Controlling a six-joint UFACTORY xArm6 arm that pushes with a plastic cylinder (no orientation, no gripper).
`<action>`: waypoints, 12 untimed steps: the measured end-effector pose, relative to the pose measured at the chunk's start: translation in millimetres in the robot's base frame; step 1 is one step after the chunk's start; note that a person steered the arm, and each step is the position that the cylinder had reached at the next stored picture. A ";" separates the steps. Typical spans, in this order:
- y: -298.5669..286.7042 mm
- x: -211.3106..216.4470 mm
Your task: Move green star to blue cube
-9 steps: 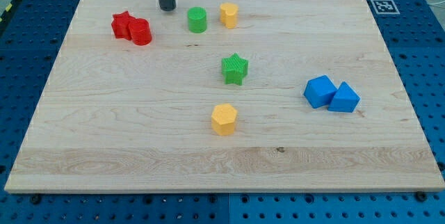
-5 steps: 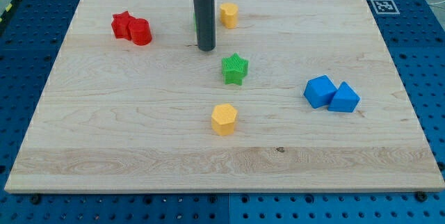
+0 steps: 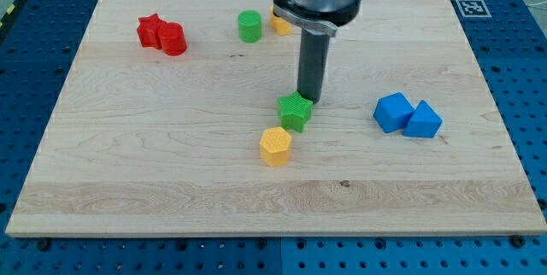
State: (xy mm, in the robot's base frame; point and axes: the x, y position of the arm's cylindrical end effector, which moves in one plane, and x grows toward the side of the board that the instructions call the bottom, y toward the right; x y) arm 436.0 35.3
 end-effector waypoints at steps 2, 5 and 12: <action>-53.6 2.0; -18.2 41.0; 58.8 45.2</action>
